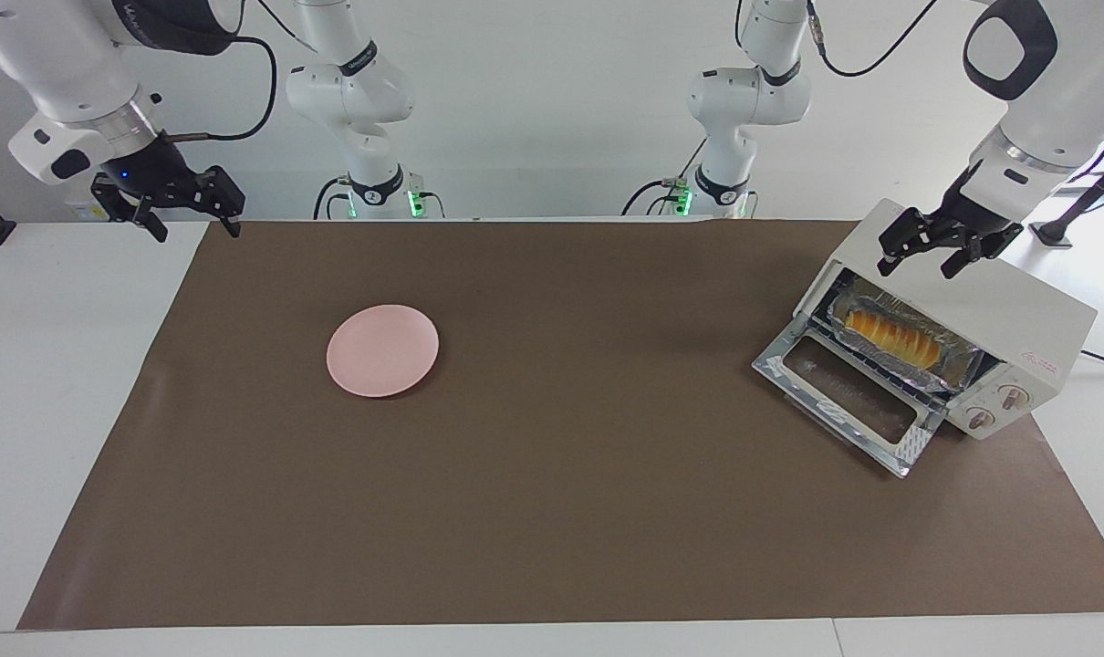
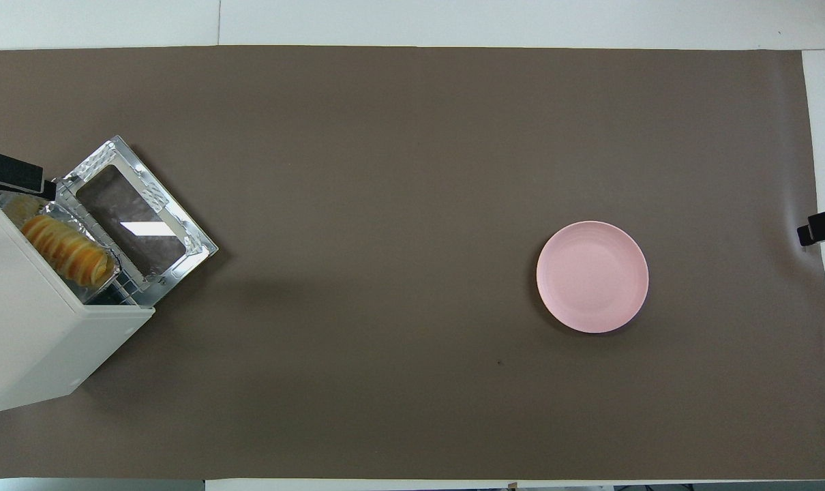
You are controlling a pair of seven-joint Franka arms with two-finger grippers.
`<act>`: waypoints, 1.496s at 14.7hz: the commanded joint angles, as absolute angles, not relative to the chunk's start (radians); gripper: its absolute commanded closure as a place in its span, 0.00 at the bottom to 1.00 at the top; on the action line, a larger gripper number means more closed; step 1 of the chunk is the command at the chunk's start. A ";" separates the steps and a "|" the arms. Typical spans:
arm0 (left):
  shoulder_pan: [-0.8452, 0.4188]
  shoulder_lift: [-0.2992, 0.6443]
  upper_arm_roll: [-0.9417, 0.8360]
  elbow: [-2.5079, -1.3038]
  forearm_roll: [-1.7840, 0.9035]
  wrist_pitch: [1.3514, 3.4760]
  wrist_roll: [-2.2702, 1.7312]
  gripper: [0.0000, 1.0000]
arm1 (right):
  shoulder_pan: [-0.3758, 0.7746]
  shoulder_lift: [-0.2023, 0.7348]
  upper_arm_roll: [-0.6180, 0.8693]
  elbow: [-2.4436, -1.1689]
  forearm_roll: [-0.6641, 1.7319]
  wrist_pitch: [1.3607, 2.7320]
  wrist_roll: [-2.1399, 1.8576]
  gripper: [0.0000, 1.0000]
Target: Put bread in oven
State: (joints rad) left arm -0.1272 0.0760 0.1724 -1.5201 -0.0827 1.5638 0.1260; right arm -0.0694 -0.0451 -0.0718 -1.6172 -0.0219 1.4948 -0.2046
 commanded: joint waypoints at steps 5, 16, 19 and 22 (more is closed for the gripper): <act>-0.124 0.049 0.153 -1.549 -0.008 1.540 0.110 0.00 | -0.083 -0.071 -0.060 -1.643 -0.014 1.493 -0.202 0.00; -0.126 0.045 0.123 -1.549 0.011 1.549 0.086 0.00 | -0.083 -0.071 -0.060 -1.643 -0.014 1.493 -0.202 0.00; -0.123 0.044 0.120 -1.551 0.009 1.548 0.084 0.00 | -0.083 -0.071 -0.060 -1.643 -0.014 1.493 -0.201 0.00; -0.110 0.041 0.095 -1.549 0.009 1.542 0.084 0.00 | -0.083 -0.071 -0.060 -1.643 -0.014 1.493 -0.201 0.00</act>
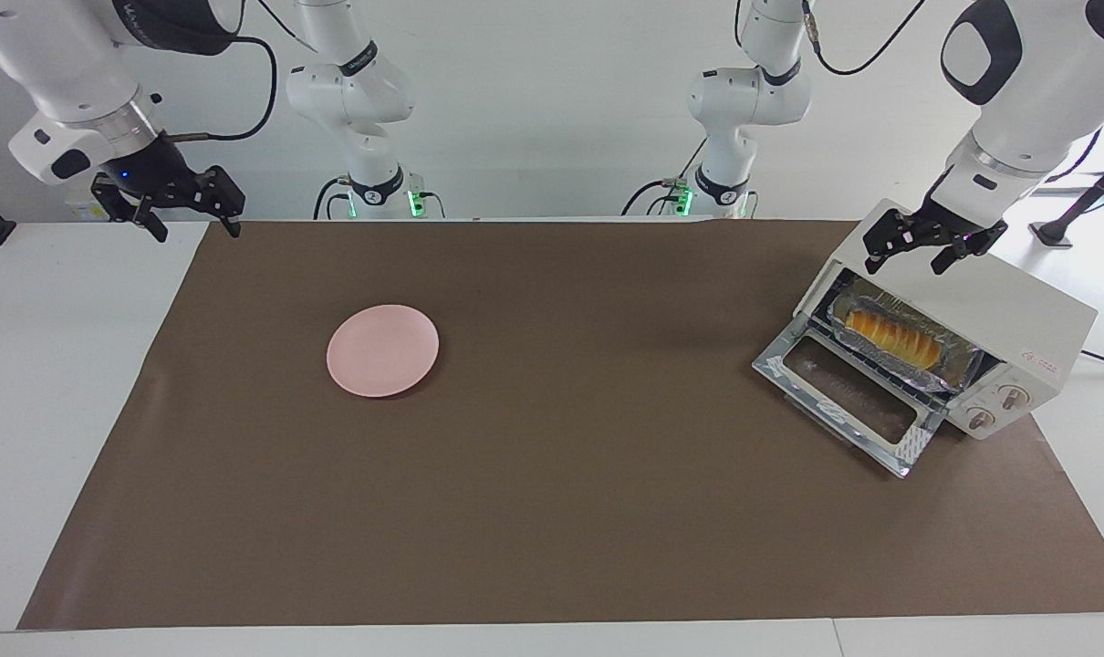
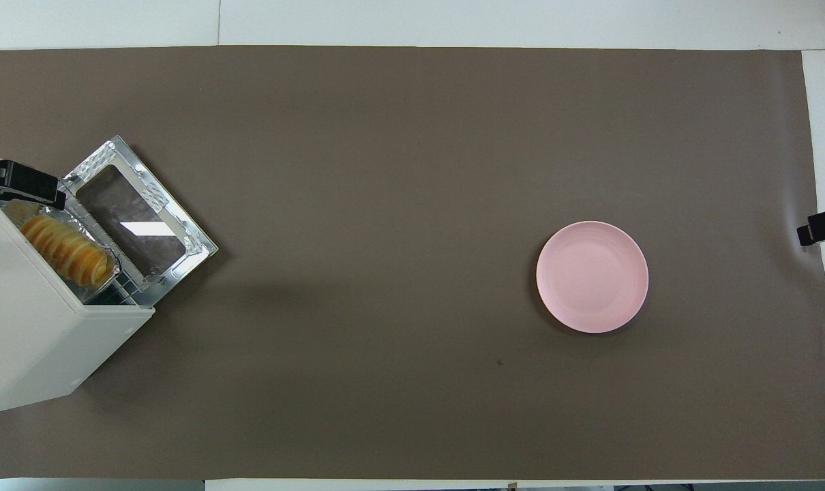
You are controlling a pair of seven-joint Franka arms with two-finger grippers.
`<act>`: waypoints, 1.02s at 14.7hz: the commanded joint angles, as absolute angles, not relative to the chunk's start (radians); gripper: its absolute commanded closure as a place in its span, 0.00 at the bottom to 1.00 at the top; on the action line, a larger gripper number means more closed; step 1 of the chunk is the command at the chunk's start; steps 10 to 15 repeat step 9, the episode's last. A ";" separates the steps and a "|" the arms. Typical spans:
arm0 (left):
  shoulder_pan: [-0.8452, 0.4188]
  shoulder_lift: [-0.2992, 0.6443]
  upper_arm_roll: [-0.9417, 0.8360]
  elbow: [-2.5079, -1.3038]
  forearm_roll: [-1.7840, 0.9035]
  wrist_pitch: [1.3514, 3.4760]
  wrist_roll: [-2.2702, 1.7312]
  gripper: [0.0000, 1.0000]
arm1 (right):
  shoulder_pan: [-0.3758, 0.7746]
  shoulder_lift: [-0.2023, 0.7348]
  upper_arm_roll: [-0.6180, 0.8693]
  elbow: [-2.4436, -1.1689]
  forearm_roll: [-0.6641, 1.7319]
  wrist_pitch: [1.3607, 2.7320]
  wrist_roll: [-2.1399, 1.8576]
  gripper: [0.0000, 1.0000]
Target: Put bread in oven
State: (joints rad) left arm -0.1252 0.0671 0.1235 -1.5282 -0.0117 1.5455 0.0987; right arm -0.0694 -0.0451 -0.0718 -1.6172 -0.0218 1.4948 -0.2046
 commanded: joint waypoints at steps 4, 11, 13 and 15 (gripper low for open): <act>-0.110 0.043 0.094 -1.549 0.009 1.540 0.084 0.00 | -0.083 -0.071 -0.060 -1.643 -0.014 1.493 -0.201 0.00; -0.124 0.060 0.095 -1.548 0.008 1.548 0.084 0.00 | -0.083 -0.071 -0.060 -1.643 -0.014 1.493 -0.202 0.00; -0.124 0.060 0.095 -1.548 0.008 1.548 0.084 0.00 | -0.083 -0.071 -0.060 -1.643 -0.014 1.493 -0.202 0.00; -0.124 0.060 0.095 -1.548 0.008 1.548 0.084 0.00 | -0.083 -0.071 -0.060 -1.643 -0.014 1.493 -0.202 0.00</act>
